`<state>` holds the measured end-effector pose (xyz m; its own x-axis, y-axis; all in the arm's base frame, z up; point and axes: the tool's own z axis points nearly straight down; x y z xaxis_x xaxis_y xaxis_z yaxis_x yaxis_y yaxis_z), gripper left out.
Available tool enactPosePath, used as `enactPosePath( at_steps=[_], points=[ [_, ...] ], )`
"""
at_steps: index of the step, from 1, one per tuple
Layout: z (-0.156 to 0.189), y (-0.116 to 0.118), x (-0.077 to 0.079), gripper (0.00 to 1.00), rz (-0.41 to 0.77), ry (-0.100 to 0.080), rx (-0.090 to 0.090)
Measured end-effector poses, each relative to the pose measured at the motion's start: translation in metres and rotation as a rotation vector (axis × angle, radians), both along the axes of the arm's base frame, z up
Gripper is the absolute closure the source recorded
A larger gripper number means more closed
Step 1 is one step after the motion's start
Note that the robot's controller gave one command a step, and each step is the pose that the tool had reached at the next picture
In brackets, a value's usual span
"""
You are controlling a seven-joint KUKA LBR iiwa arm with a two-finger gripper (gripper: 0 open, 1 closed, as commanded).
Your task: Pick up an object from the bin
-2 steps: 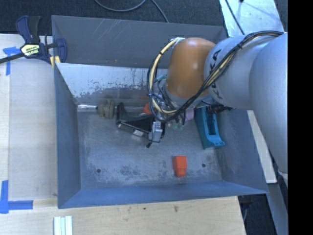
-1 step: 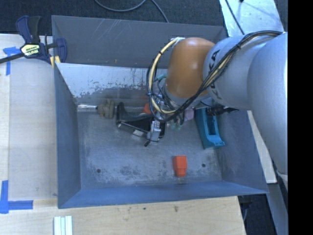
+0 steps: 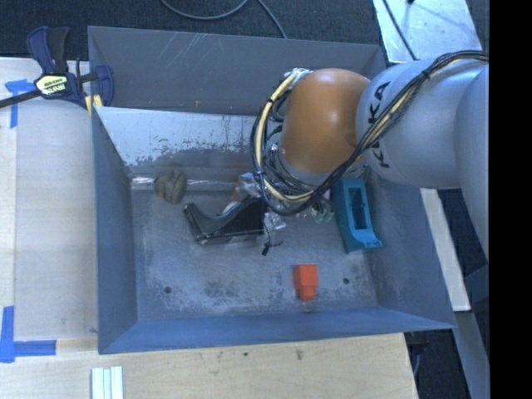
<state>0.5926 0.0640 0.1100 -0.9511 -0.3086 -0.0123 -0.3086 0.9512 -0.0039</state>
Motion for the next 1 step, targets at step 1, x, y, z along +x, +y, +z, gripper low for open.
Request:
enactPosePath(
  at_steps=[1],
  points=[
    [0.0000, 0.0000, 0.0000, 1.00, -0.001, 0.000, 0.000]
  ],
)
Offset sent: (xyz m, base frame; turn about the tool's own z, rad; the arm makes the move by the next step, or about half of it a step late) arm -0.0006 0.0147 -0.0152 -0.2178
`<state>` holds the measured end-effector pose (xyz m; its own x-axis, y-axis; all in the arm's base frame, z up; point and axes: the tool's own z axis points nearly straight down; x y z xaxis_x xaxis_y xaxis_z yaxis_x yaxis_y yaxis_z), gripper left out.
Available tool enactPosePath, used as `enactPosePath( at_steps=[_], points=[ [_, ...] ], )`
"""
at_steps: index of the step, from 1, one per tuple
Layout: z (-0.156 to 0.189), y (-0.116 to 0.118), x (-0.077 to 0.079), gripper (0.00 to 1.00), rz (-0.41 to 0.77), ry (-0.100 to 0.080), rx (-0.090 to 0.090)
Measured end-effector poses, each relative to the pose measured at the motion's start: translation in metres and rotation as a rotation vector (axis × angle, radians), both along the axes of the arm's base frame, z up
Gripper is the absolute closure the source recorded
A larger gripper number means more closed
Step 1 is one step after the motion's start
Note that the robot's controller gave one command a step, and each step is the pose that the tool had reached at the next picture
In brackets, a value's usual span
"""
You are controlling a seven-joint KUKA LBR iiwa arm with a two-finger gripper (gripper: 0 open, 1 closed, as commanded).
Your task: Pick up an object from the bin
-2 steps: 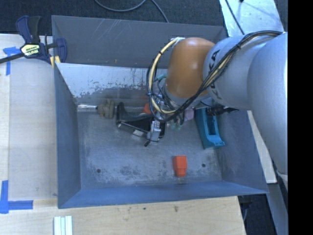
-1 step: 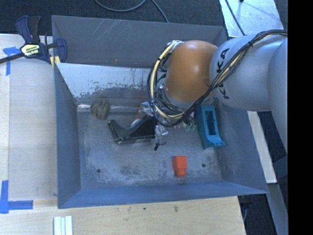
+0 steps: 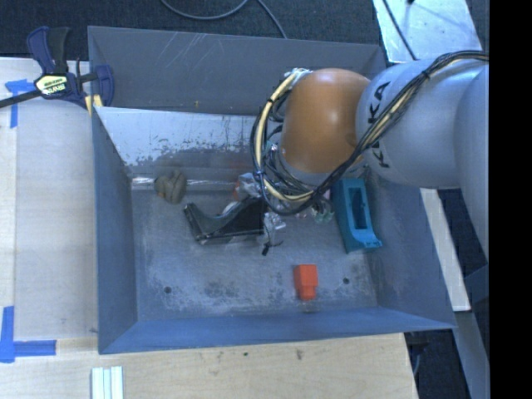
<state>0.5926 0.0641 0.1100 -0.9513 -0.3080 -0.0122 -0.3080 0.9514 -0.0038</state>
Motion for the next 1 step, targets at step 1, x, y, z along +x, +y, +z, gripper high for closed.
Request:
enactPosePath(
  at_steps=[1],
  points=[
    [-0.0119, 0.0116, 0.0026, 1.00, 0.213, -0.005, -0.007]
  ],
)
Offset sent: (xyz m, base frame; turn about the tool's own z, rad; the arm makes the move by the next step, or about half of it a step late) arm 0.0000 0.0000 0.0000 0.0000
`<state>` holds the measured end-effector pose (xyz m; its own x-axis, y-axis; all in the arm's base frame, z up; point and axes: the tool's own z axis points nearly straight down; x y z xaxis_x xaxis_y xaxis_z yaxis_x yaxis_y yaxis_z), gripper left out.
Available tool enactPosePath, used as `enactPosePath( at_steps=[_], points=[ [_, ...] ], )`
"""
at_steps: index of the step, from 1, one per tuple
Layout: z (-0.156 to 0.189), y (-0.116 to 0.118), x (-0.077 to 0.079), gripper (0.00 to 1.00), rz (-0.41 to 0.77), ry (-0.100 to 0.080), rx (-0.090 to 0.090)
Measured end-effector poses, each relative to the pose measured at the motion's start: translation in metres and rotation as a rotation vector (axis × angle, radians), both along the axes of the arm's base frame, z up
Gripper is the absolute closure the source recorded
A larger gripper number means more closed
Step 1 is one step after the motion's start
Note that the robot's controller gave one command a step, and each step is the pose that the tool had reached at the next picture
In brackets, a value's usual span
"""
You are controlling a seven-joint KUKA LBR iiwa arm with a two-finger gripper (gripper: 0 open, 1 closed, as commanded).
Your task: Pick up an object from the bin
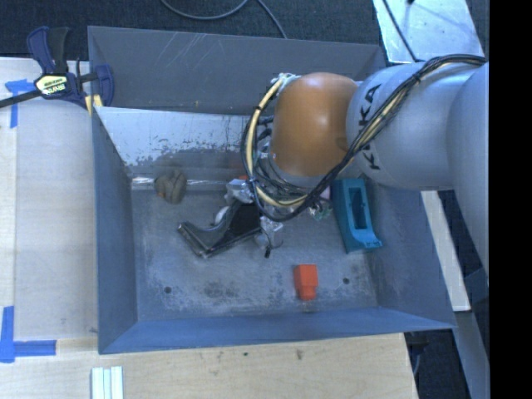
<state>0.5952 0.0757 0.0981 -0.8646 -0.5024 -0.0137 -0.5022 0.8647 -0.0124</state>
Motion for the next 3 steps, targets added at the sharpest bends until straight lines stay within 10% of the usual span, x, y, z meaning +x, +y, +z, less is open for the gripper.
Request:
enactPosePath(
  at_steps=[3],
  points=[
    [-0.0016, -0.0030, 0.0007, 1.00, -0.052, 0.002, 0.003]
  ],
)
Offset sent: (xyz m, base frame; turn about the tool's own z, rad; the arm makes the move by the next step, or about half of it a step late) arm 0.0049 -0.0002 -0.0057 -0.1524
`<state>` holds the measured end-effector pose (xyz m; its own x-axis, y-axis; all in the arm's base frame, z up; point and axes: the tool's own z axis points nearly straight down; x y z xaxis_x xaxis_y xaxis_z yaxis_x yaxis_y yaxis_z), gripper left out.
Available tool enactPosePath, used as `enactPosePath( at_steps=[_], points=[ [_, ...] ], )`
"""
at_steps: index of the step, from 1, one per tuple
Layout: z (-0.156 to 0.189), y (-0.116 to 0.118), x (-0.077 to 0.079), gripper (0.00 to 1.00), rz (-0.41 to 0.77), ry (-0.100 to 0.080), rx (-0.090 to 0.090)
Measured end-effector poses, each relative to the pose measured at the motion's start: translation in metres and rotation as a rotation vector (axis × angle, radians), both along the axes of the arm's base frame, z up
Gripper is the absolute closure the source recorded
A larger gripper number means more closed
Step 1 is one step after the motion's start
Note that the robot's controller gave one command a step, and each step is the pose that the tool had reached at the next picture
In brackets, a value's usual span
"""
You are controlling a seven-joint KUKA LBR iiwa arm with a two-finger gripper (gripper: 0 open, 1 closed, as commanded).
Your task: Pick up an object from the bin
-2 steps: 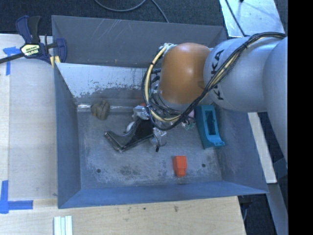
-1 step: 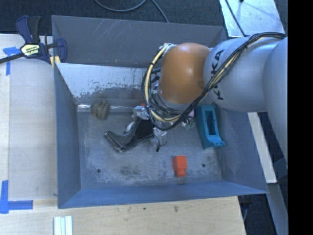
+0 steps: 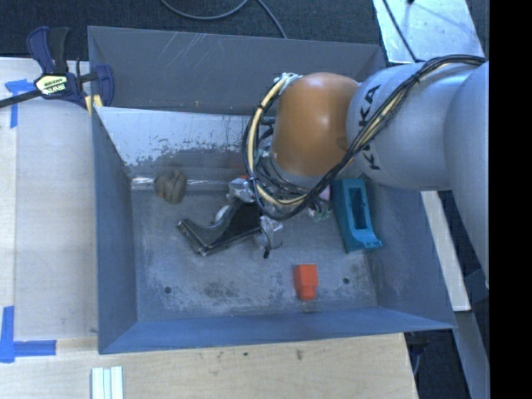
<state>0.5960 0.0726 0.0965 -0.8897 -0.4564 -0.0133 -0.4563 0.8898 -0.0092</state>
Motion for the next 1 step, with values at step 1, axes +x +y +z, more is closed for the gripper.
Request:
enactPosePath(
  at_steps=[1],
  points=[
    [-0.0049, 0.0022, -0.0048, 1.00, -0.172, -0.001, -0.003]
  ],
)
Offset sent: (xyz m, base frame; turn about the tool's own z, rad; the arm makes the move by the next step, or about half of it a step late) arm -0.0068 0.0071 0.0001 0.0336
